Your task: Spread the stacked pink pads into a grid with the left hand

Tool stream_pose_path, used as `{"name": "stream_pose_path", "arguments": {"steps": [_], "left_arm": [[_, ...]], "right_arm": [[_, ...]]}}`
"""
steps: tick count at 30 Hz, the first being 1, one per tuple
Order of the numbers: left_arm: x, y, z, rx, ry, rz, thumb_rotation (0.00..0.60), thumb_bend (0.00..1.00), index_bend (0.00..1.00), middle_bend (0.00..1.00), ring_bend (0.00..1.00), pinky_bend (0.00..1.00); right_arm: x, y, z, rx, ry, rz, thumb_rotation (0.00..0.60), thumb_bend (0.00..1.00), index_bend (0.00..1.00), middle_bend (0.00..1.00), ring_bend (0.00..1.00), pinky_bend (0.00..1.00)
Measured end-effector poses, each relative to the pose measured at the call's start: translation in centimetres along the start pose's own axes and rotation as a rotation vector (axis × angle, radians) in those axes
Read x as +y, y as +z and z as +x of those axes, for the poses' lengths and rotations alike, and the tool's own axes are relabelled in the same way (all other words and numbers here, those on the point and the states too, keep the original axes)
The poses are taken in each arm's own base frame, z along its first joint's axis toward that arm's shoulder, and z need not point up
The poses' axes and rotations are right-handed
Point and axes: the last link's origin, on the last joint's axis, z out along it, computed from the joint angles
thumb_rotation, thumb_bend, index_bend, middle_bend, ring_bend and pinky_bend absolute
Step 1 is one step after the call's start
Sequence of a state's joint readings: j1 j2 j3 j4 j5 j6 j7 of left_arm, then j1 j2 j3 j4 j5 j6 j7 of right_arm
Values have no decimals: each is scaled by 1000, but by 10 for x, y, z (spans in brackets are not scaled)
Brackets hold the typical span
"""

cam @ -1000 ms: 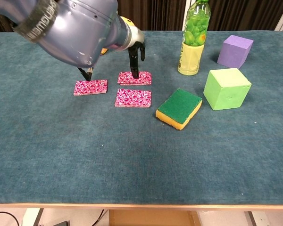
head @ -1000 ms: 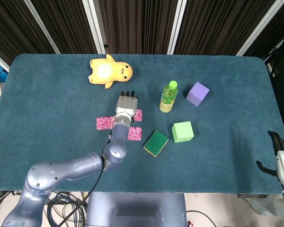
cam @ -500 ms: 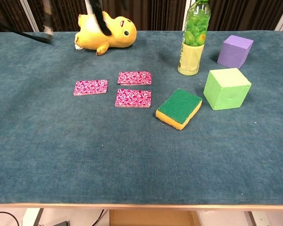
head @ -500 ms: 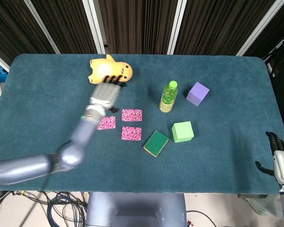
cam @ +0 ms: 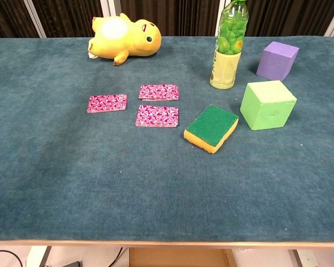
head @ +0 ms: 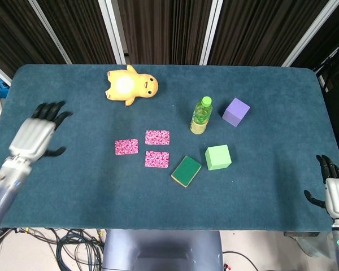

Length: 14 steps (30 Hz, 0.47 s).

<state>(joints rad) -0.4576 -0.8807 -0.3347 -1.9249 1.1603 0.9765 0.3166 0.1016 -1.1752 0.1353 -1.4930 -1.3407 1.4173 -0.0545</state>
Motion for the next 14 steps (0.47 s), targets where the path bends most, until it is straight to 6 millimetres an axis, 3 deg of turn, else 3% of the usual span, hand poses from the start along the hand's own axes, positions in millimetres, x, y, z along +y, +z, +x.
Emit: {"name": "stream_pose_path", "arguments": {"steps": [5,10,14], "left_arm": [[-46,-67,-33,3,-70,67,600,192,206,78,0,0],[-82,-95,-58,13,-89,127,600,192,205,78,0,0],[-96,-105,-77,8,-139,137,600,192,205,78,0,0]], "right_arm": [[-5,-3,4,34,29,58,600,186,3,58,155,217],[-9,-9,9,52,39,114,600,185,4,58,154,217],[-9,-13,14,66,41,123,600,185,4,58,154,217]]}}
